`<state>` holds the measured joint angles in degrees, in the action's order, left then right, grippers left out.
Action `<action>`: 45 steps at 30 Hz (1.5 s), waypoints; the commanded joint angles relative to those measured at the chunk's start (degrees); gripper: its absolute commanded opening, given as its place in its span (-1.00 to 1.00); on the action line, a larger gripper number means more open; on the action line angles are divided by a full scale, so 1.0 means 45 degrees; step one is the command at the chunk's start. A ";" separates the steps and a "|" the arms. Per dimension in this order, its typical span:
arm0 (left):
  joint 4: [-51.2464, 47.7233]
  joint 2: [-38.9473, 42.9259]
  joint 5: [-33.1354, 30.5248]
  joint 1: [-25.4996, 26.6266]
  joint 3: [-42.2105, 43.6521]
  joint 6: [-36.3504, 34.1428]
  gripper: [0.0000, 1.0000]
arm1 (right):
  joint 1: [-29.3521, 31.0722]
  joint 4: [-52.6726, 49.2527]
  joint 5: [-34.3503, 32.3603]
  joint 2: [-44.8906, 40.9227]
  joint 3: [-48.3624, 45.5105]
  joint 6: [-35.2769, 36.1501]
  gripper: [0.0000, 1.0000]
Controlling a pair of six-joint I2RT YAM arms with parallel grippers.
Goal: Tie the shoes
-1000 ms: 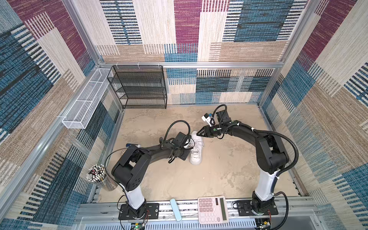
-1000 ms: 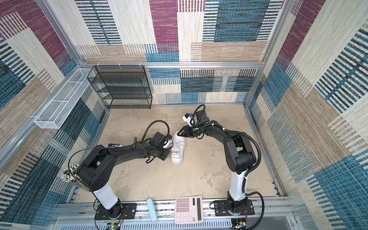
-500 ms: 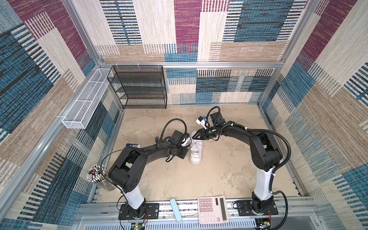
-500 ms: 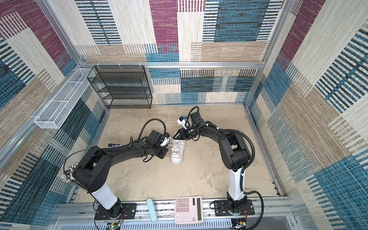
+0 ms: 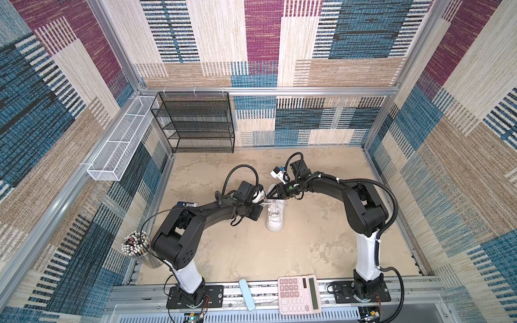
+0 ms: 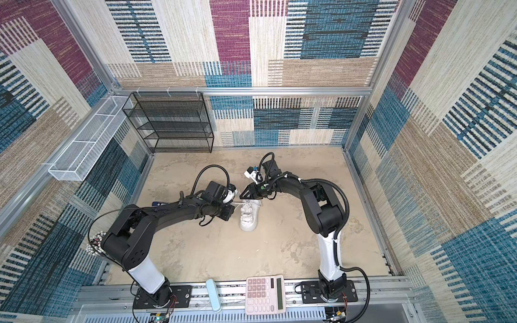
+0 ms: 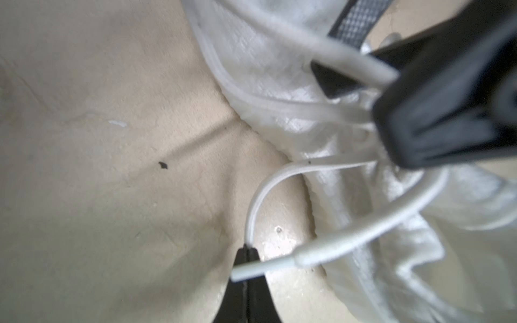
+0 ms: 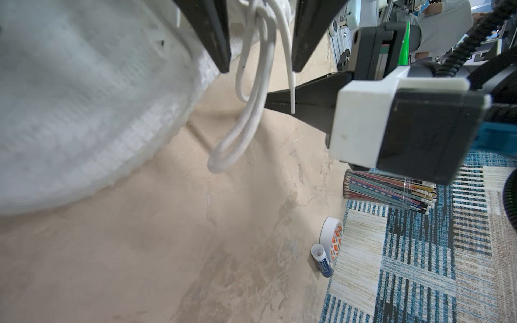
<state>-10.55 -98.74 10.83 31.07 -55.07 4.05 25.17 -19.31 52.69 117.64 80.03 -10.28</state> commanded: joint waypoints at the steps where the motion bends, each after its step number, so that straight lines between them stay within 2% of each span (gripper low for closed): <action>1: 0.0268 -0.0108 0.0455 -0.0135 -0.0162 0.0246 -1.00 | 0.0015 0.0637 0.0788 -0.0069 0.0009 0.0049 -0.37; 6: 0.0371 -0.0337 0.0803 -0.0382 -0.0353 0.0407 -1.00 | 0.0013 0.0780 0.1088 -0.0188 -0.0285 0.0099 -0.76; 10: 0.0344 -0.0510 0.0952 -0.0588 -0.0554 0.0430 -1.00 | 0.0022 0.0972 0.1350 -0.0376 -0.0499 0.0080 -0.91; 20: 0.0261 -0.1457 0.1754 -0.1178 -0.1517 0.0525 -1.00 | 0.0029 0.0869 0.1544 -0.0615 -0.0786 0.0331 -1.00; 32: 0.0178 -0.2996 0.3324 -0.1390 -0.4110 0.0896 -1.00 | 0.0149 0.0266 0.1490 -0.0621 -0.0696 0.0840 -0.98; 36: 0.0482 -0.3000 0.3755 -0.1368 -0.4411 0.1089 -1.00 | 0.0149 0.0151 0.1341 -0.0653 -0.0578 0.0841 -0.94; 37: 0.0488 -0.2997 0.3857 -0.1339 -0.4532 0.1108 -1.00 | 0.0159 0.0141 0.1320 -0.0674 -0.0578 0.0842 -0.86; 39: 0.0488 -0.3038 0.4075 -0.1293 -0.4720 0.1121 -1.00 | 0.0149 0.0083 0.1174 -0.0783 -0.0567 0.0828 -0.52; 41: 0.0506 -0.3077 0.4202 -0.1209 -0.4861 0.1145 -1.00 | 0.0140 0.0154 0.0814 -0.1072 -0.0677 0.0680 -0.27; 45: 0.0621 -0.3170 0.4400 -0.1156 -0.5005 0.1218 -1.00 | -0.0178 0.0848 0.0230 -0.2052 -0.1404 -0.0037 -0.07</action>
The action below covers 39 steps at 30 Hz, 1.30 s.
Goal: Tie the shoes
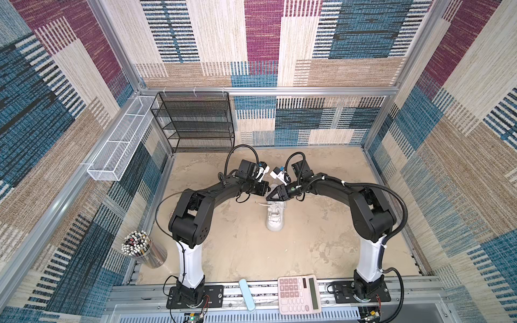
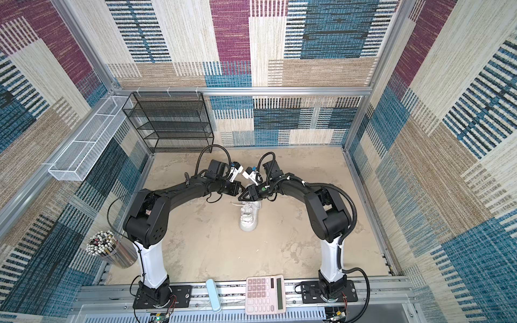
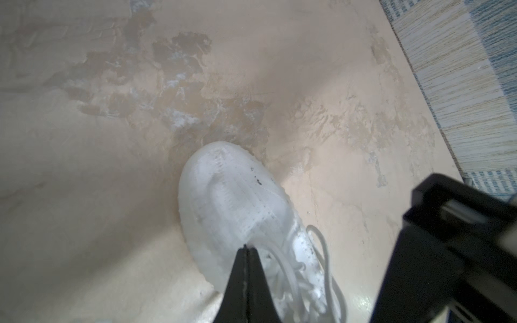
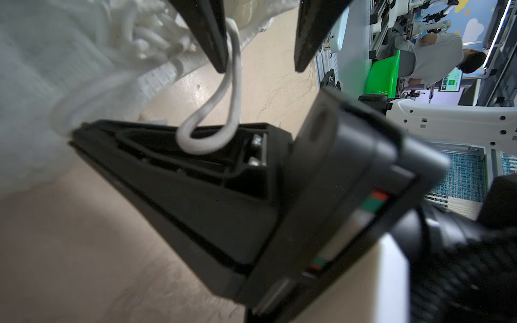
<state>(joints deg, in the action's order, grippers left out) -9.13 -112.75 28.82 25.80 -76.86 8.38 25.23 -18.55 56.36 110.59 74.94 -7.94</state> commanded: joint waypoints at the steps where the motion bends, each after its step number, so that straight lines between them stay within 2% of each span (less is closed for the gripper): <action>1: 0.0320 -0.0098 0.0469 0.0012 -0.0212 0.0266 -1.00 | -0.0331 0.0853 -0.0681 -0.0679 -0.0472 -0.0738 -0.06; 7: 0.0313 -0.0121 0.0627 0.0145 -0.0274 0.0247 -1.00 | -0.1044 0.1648 -0.1563 -0.1006 -0.1247 -0.1511 -0.09; 11: 0.0309 0.0015 0.0588 0.0145 -0.0140 0.0247 -1.00 | -0.1115 0.2549 -0.1241 -0.0610 -0.1365 -0.2148 -0.20; 21: 0.0323 0.0212 0.0520 0.0199 0.0028 0.0208 -1.00 | -0.1149 0.3273 -0.1329 0.0350 -0.0679 -0.3098 -0.28; 30: 0.0415 0.0260 0.0549 0.0223 0.0145 0.0205 -1.00 | -0.1152 0.3496 -0.0787 0.0889 -0.0316 -0.3253 -0.55; 35: 0.0572 0.0368 0.0520 0.0226 0.0279 0.0217 -1.00 | -0.1148 0.3763 -0.0678 0.0894 -0.0456 -0.3423 -0.95; 39: 0.0875 0.0602 0.0380 0.0222 0.0525 0.0266 -1.00 | -0.1144 0.4030 -0.0922 0.0655 -0.0799 -0.3796 -1.00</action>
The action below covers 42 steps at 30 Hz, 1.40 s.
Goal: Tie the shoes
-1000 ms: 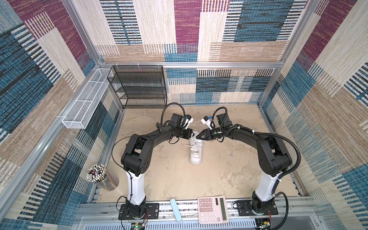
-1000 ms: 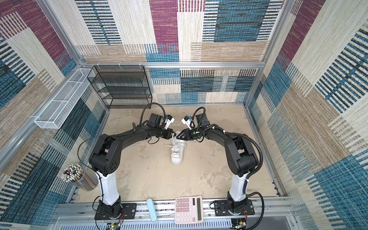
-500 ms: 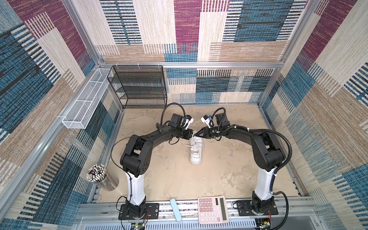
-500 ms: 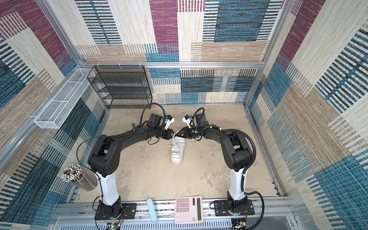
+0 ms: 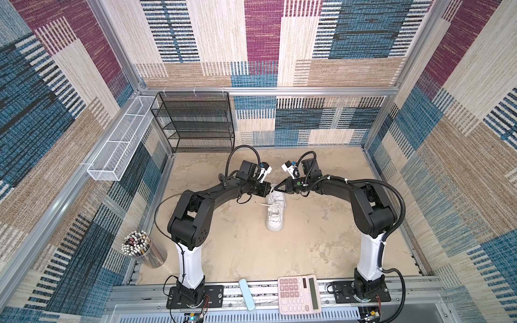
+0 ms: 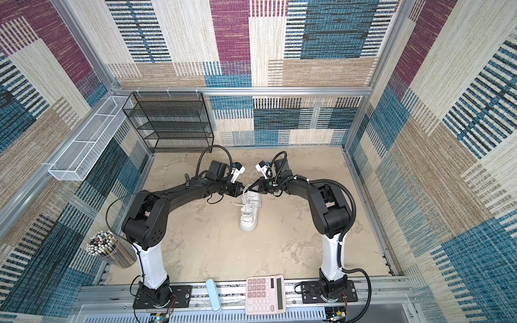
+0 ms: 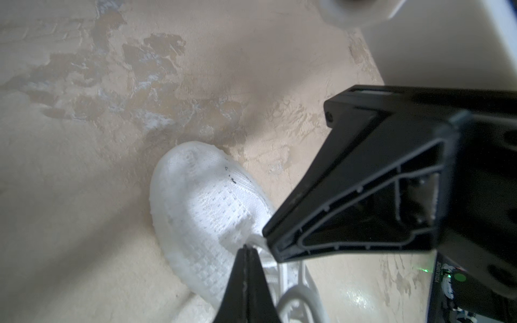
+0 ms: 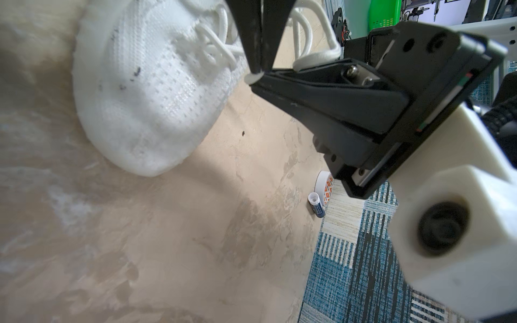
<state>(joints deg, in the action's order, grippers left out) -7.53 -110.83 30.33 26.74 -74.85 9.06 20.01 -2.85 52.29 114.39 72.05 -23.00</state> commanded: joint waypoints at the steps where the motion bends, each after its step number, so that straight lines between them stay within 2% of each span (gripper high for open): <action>1: 0.0484 0.0209 -0.0014 -0.0003 0.0089 0.0116 -0.89 | 0.0012 0.0655 -0.0218 -0.0321 -0.0341 -0.0740 -1.00; 4: 0.0455 0.0372 -0.0218 -0.0083 0.0176 0.0174 -0.47 | 0.0056 0.1475 -0.1048 -0.0952 -0.1185 -0.1919 -1.00; 5: 0.0434 0.0432 -0.0296 -0.0113 0.0211 0.0184 -0.39 | 0.0082 0.1868 -0.1226 -0.1148 -0.1512 -0.2279 -1.00; 9: 0.0509 0.0893 -0.0553 -0.0337 0.0570 0.0210 -0.22 | 0.0363 0.2863 -0.2311 -0.1830 -0.2466 -0.3746 -1.00; 12: 0.0446 0.1351 -0.0622 -0.0469 0.0853 0.0141 -0.15 | 0.0805 0.2763 -0.3411 -0.2094 -0.2623 -0.4407 -1.00; 17: 0.0348 0.2050 -0.0804 -0.0643 0.1437 0.0060 -0.09 | 0.1345 0.2036 -0.5514 -0.2404 -0.2609 -0.5523 -1.00; 27: 0.0516 0.3139 -0.0749 -0.0684 0.2489 0.0345 -0.05 | 0.2826 -0.1034 -1.0374 -0.2625 -0.1707 -0.8105 -1.00; 32: 0.0540 0.3443 -0.0701 -0.0668 0.2851 0.0370 -0.05 | 0.3388 -0.2823 -1.1900 -0.2125 -0.0669 -0.8967 -1.00; 36: 0.0754 0.3856 -0.0931 -0.0671 0.3341 0.0464 -0.04 | 0.3762 -0.3224 -1.2972 -0.2299 -0.0415 -0.9042 -1.00; 39: 0.0975 0.4076 -0.1022 -0.0659 0.3701 0.0535 -0.04 | 0.4308 -0.4731 -1.4348 -0.2053 0.0555 -0.9387 -1.00; 42: 0.1034 0.4091 -0.0969 -0.0681 0.3908 0.0544 -0.04 | 0.4675 -0.5609 -1.4936 -0.1665 0.1034 -0.9898 -1.00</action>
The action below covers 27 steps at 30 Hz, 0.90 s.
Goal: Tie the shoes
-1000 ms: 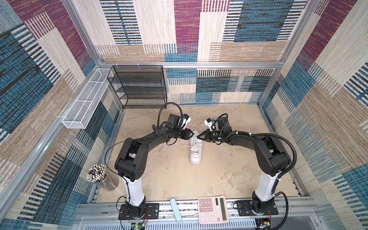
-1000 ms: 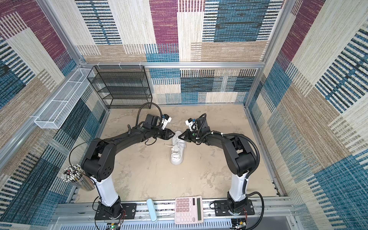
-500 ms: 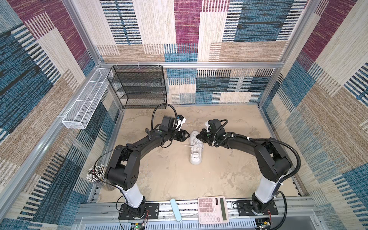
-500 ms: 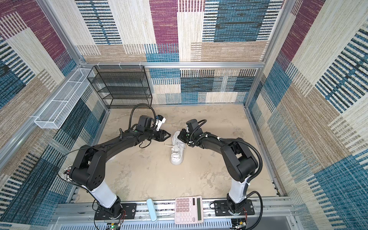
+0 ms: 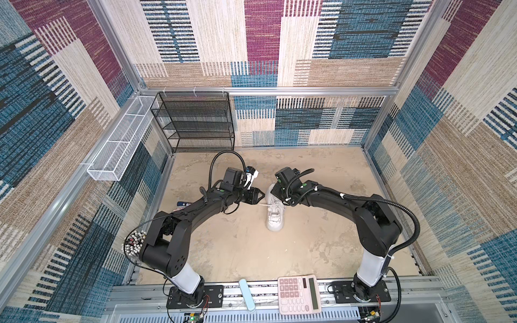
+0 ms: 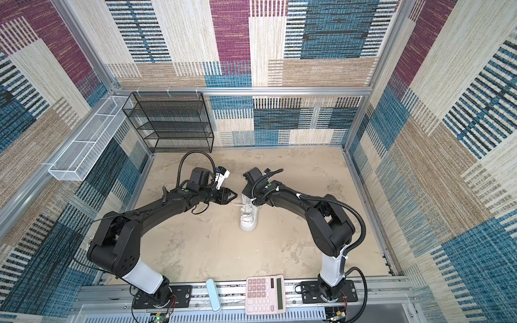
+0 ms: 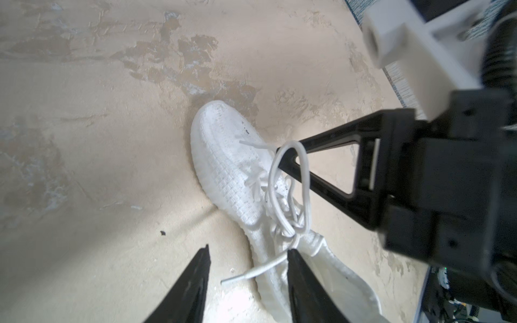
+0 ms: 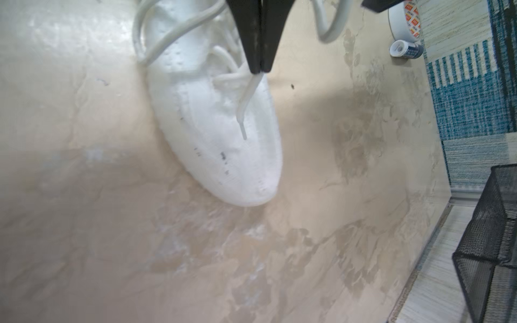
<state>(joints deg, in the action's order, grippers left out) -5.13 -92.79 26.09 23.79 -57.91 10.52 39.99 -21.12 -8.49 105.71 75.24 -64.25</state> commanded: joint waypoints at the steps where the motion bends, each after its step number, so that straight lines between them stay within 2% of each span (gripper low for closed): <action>1: 0.0547 0.0080 -0.0015 -0.0024 0.0216 0.0239 -0.04 | 0.0352 -0.1805 -0.1669 0.0376 0.0482 -0.0867 -1.00; 8: 0.0751 0.0580 -0.0045 -0.0017 0.0831 0.0210 -0.03 | 0.1007 -0.4475 -0.3272 0.1571 0.2229 -0.2454 -1.00; 19: 0.1032 0.0912 0.0017 -0.0038 0.1542 0.0258 -0.03 | 0.1639 -0.7982 -0.5593 0.3409 0.5275 -0.3420 -0.98; 25: 0.0876 0.1020 -0.0003 -0.0033 0.1615 0.0196 -0.03 | 0.1635 -0.8758 -0.6255 0.3784 0.6199 -0.3391 -0.74; 26: 0.0837 0.1028 -0.0031 -0.0034 0.1615 0.0164 -0.04 | 0.1641 -0.8718 -0.6243 0.3746 0.6150 -0.3384 -0.58; 27: 0.0790 0.1035 -0.0035 -0.0033 0.1619 0.0142 -0.03 | 0.1641 -0.8654 -0.6257 0.3690 0.6086 -0.3331 -0.27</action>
<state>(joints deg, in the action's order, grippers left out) -2.39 -88.66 25.85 23.75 -50.76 10.74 47.29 -57.65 -33.78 122.54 102.39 -78.74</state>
